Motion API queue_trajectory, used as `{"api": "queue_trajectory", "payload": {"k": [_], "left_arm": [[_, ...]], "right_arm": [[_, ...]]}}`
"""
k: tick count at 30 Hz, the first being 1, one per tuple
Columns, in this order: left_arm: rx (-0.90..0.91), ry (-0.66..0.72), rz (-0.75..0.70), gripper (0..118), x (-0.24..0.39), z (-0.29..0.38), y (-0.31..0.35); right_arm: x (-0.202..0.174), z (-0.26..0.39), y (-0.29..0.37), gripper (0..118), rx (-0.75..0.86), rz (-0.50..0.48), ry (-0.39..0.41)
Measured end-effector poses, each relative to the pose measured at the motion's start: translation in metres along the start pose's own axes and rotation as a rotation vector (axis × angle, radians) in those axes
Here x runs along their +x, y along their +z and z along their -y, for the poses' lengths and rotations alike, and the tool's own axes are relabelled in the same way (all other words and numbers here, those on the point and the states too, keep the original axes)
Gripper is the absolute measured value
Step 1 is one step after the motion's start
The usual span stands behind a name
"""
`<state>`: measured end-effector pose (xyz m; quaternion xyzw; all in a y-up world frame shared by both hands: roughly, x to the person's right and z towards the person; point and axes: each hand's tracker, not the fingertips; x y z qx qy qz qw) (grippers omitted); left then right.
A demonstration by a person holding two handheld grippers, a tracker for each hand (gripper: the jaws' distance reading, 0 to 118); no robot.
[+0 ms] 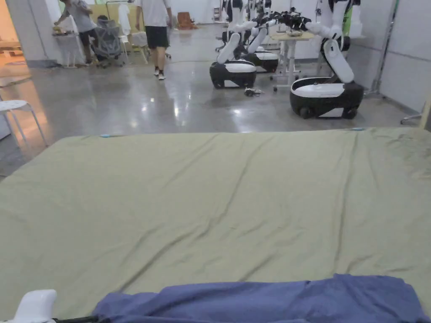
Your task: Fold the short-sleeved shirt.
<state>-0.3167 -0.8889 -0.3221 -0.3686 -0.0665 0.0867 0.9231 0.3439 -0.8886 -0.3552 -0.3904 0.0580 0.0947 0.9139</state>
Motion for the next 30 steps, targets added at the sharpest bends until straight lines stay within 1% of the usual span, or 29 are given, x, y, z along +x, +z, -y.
{"api": "queue_trajectory", "payload": {"k": [1,2,4,5,6,7,8,9,10,11,12,14,15,16,17,18,19,20,21,23,24,26,28,29,30], "left_arm": [[0.039,0.022,0.042,116,-0.004,-0.002,0.016],[0.069,0.046,0.069,116,-0.007,-0.005,0.03],[0.091,0.105,0.132,115,-0.013,-0.01,0.054],[0.099,0.126,0.17,107,-0.018,-0.01,0.064],[0.101,0.145,0.215,86,-0.021,-0.011,0.07],[0.111,0.165,0.276,41,-0.025,-0.011,0.074],[0.11,0.195,0.323,0,-0.029,-0.011,0.074],[0.109,0.232,0.346,0,-0.03,-0.012,0.071],[0.141,0.249,0.306,0,-0.039,-0.013,0.067],[0.089,0.26,0.382,0,-0.048,-0.015,0.058],[0.037,0.267,0.44,0,-0.057,-0.017,0.048],[0.014,0.294,0.443,0,-0.07,-0.016,0.026],[-0.019,0.314,0.475,0,-0.08,-0.017,0.014],[-0.069,0.368,0.537,0,-0.095,-0.017,-0.002],[-0.132,0.471,0.592,1,-0.105,-0.011,-0.02],[-0.175,0.52,0.598,13,-0.115,-0.008,-0.034],[-0.166,0.525,0.521,36,-0.125,-0.005,-0.047],[-0.177,0.521,0.486,66,-0.132,-0.003,-0.056],[-0.212,0.558,0.521,76,-0.136,0.003,-0.07],[-0.275,0.698,0.708,80,-0.146,0.011,-0.094],[-0.271,0.737,0.724,84,-0.145,0.014,-0.102],[-0.232,0.735,0.793,85,-0.134,0.015,-0.119],[-0.221,0.702,0.773,83,-0.123,0.009,-0.131],[-0.212,0.697,0.779,80,-0.111,0.008,-0.138],[-0.222,0.686,0.791,71,-0.106,0.006,-0.143]], "right_arm": [[0.0,-0.002,0.016,100,0.05,0.001,0.0],[0.0,-0.004,0.031,102,0.094,0.012,-0.011],[0.002,-0.007,0.055,100,0.189,0.043,-0.05],[-0.002,-0.009,0.068,90,0.225,0.044,-0.082],[-0.006,-0.01,0.078,61,0.251,0.023,-0.112],[-0.017,-0.014,0.088,22,0.278,-0.001,-0.136],[-0.033,-0.019,0.093,0,0.275,0.005,-0.124],[-0.042,-0.022,0.093,0,0.232,0.047,-0.109],[-0.054,-0.027,0.095,0,0.258,0.048,-0.097],[-0.06,-0.031,0.098,0,0.256,-0.015,-0.098],[-0.067,-0.036,0.099,0,0.254,-0.046,-0.102],[-0.085,-0.045,0.103,0,0.269,-0.03,-0.09],[-0.091,-0.049,0.105,0,0.278,-0.034,-0.079],[-0.092,-0.052,0.108,0,0.282,-0.046,-0.072],[-0.097,-0.057,0.109,0,0.28,-0.054,-0.07],[-0.101,-0.06,0.11,0,0.281,-0.059,-0.071],[-0.106,-0.064,0.111,0,0.284,-0.066,-0.068],[-0.109,-0.067,0.112,0,0.285,-0.071,-0.062],[-0.114,-0.07,0.112,0,0.288,-0.074,-0.057],[-0.12,-0.073,0.111,0,0.286,-0.078,-0.045],[-0.121,-0.074,0.109,0,0.28,-0.084,-0.04],[-0.124,-0.076,0.104,0,0.266,-0.088,-0.038],[-0.125,-0.076,0.1,0,0.253,-0.095,-0.029],[-0.126,-0.076,0.098,0,0.248,-0.095,-0.024],[-0.127,-0.077,0.097,0,0.243,-0.095,-0.021]]}}
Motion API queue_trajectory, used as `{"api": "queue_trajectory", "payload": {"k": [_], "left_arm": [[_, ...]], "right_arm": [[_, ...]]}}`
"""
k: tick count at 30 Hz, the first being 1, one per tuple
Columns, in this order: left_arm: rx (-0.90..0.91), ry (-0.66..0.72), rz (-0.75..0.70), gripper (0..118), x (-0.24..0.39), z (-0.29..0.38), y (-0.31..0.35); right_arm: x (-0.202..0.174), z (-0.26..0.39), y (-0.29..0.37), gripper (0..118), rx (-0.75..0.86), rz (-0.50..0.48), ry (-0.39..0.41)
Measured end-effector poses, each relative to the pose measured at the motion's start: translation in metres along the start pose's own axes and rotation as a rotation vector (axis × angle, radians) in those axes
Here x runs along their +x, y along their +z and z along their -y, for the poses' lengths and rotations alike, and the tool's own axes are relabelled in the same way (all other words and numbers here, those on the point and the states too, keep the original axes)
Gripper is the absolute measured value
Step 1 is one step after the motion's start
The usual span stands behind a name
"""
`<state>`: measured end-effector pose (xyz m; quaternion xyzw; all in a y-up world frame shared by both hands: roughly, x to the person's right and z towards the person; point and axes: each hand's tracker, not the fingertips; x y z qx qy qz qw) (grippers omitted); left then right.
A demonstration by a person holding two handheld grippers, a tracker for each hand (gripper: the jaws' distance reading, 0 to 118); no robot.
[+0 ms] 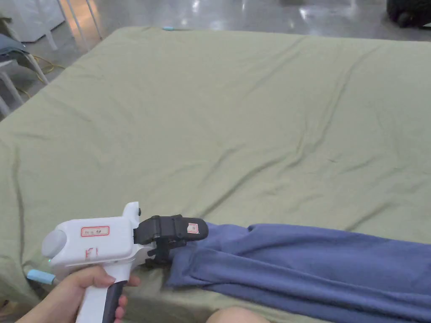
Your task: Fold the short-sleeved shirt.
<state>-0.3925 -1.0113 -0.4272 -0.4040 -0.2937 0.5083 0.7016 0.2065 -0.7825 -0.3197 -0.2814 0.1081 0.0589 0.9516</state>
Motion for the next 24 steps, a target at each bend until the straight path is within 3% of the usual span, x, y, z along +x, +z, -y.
{"api": "queue_trajectory", "payload": {"k": [1,2,3,5,14,19,22,24], "left_arm": [[-0.038,-0.011,-0.025,43,0.003,-0.001,-0.008],[-0.062,-0.059,-0.148,4,0.0,-0.006,-0.015],[-0.068,-0.088,-0.241,4,-0.003,-0.008,-0.021],[-0.086,-0.06,-0.135,4,-0.005,-0.009,-0.018],[-0.036,-0.181,-0.234,4,0.062,-0.033,0.019],[-0.013,-0.167,-0.452,4,0.09,-0.059,0.052],[-0.026,-0.229,-0.634,4,0.124,-0.062,0.052],[-0.044,-0.279,-0.679,4,0.156,-0.054,0.037]], "right_arm": [[0.0,0.0,-0.002,0,-0.004,-0.004,0.001],[0.006,0.004,0.006,0,-0.006,-0.007,0.0],[0.006,0.005,0.006,0,-0.006,-0.01,0.001],[0.007,0.005,0.007,0,-0.006,-0.017,0.007],[0.012,0.006,0.021,0,0.015,-0.042,0.023],[0.015,0.003,0.025,0,0.056,-0.069,0.046],[0.022,0.006,0.027,0,0.076,-0.098,0.038],[0.026,0.011,0.03,0,0.092,-0.114,0.04]]}}
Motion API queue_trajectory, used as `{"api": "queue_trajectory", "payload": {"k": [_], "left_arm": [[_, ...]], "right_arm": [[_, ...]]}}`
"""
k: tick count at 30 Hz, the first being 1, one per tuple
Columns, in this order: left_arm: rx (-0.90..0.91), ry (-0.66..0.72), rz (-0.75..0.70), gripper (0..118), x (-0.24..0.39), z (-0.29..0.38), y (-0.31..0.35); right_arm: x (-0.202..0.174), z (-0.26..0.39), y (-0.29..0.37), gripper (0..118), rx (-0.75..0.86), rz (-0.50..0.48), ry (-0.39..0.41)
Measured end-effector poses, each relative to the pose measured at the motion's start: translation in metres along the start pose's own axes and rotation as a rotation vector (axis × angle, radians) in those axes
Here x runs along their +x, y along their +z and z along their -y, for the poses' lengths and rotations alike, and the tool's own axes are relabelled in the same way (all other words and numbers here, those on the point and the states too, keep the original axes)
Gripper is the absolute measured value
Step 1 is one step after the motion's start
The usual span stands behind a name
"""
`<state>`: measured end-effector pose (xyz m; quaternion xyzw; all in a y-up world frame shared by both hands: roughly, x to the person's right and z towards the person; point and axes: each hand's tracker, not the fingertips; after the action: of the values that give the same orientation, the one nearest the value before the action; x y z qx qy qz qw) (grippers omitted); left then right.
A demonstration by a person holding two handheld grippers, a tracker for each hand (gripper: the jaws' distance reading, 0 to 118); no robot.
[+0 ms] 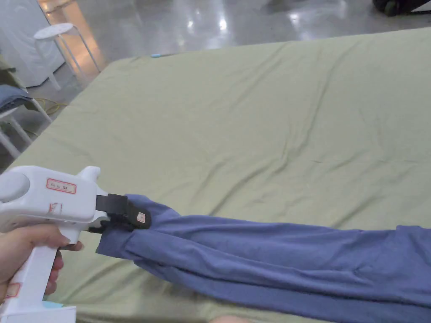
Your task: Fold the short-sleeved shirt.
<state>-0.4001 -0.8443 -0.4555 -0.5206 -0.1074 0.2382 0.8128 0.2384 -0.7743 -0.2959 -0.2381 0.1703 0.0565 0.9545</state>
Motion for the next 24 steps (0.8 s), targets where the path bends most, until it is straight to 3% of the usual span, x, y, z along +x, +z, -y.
{"api": "queue_trajectory", "payload": {"k": [7,14,15,16,17,21,24], "left_arm": [[-0.081,-0.158,-0.036,4,0.134,0.011,-0.024],[-0.172,-0.185,-0.046,6,0.202,0.028,-0.108],[-0.178,-0.176,-0.038,12,0.205,0.03,-0.118],[-0.186,-0.168,0.006,29,0.211,0.031,-0.127],[-0.189,-0.157,0.063,64,0.218,0.031,-0.134],[-0.148,-0.092,0.204,89,0.229,0.018,-0.126],[-0.096,-0.157,0.185,88,0.231,0.016,-0.101]], "right_arm": [[0.009,0.016,0.012,0,0.033,-0.047,0.001],[-0.006,0.005,0.009,0,0.052,-0.041,-0.019],[-0.005,0.004,0.01,0,0.054,-0.037,-0.021],[-0.004,0.004,0.011,0,0.057,-0.028,-0.027],[-0.003,0.004,0.012,0,0.06,-0.02,-0.037],[-0.02,-0.014,-0.01,0,0.058,-0.001,-0.065],[-0.029,-0.018,-0.02,0,0.066,-0.004,-0.074]]}}
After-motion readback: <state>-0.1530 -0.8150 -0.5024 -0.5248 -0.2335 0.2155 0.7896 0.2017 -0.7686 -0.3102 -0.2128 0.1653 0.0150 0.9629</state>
